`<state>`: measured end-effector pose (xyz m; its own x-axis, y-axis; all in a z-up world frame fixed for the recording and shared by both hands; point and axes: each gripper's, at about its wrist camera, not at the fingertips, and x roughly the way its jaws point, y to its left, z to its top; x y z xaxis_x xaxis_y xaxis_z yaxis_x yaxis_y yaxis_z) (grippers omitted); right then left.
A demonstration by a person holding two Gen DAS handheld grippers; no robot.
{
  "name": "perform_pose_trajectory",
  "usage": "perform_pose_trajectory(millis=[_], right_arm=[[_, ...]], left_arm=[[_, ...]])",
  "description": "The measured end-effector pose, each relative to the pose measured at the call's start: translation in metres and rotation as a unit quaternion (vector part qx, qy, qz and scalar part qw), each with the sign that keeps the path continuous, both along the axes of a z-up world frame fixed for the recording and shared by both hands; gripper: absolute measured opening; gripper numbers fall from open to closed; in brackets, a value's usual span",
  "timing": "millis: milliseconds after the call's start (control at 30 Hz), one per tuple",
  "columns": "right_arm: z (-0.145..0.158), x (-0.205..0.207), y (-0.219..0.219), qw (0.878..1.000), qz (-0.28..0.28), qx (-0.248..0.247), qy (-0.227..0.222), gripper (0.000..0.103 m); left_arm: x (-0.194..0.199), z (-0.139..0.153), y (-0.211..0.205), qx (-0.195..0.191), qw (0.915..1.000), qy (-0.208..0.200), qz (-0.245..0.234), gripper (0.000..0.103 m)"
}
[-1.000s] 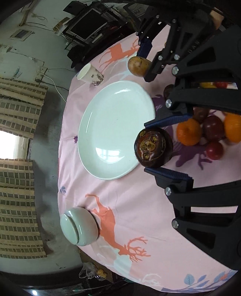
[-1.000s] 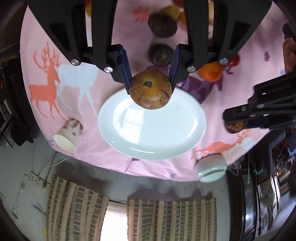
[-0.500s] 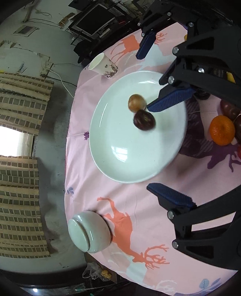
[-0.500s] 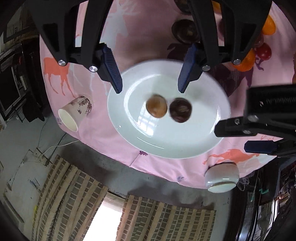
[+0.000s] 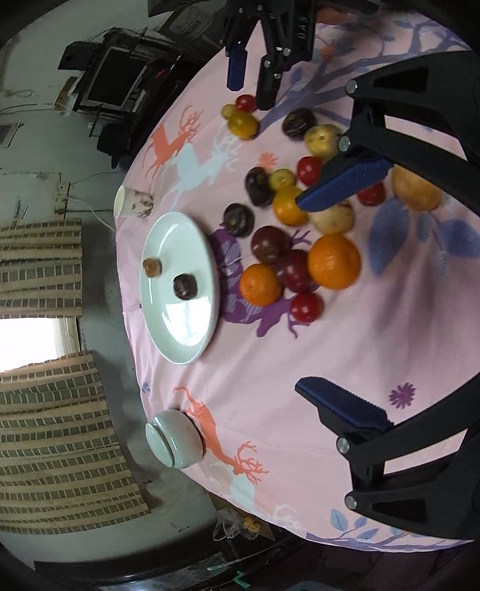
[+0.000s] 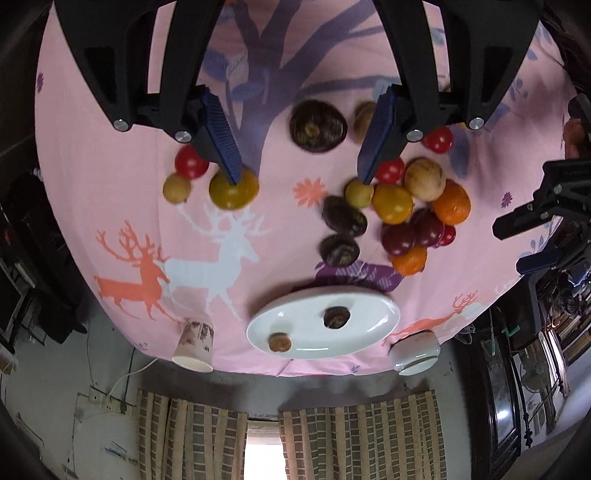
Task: Organize fruits
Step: 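Grasp the yellow grapefruit with the left tool while the right tool approaches a dark fruit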
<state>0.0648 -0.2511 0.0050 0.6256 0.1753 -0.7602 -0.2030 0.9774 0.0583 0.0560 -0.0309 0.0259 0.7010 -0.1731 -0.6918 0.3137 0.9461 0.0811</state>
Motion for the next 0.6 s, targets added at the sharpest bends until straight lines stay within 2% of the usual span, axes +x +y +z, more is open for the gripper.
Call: perform_pose_trajectory(millis=[167,267,333,400,533,567,600], right_arm=[[-0.017,-0.026,-0.011,0.999,-0.021,0.026,0.028,0.065],[-0.023,-0.039,-0.016,0.998,-0.031,0.046,0.034,0.065],[-0.026,-0.046,-0.017,0.997,-0.032,0.060,0.037,0.065],[-0.029,-0.051,-0.016,0.997,-0.031,0.063,0.039,0.065],[-0.034,-0.054,-0.012,0.997,-0.030,0.064,0.044,0.065],[-0.034,-0.054,-0.012,0.996,-0.028,0.065,0.044,0.065],[-0.034,-0.054,-0.011,0.997,-0.027,0.066,0.043,0.065]], left_arm=[[-0.027,-0.025,-0.006,-0.015,0.9984,0.052,-0.016,0.093],[-0.038,-0.034,-0.011,-0.022,0.9975,0.065,-0.019,0.093],[-0.041,-0.040,-0.012,-0.040,0.9950,0.088,-0.023,0.093],[-0.044,-0.046,-0.014,-0.056,0.9921,0.110,-0.021,0.093],[-0.045,-0.056,-0.021,-0.065,0.9900,0.125,-0.012,0.090],[-0.044,-0.059,-0.023,-0.066,0.9889,0.133,-0.010,0.079],[-0.042,-0.065,-0.025,-0.069,0.9858,0.152,-0.017,0.062]])
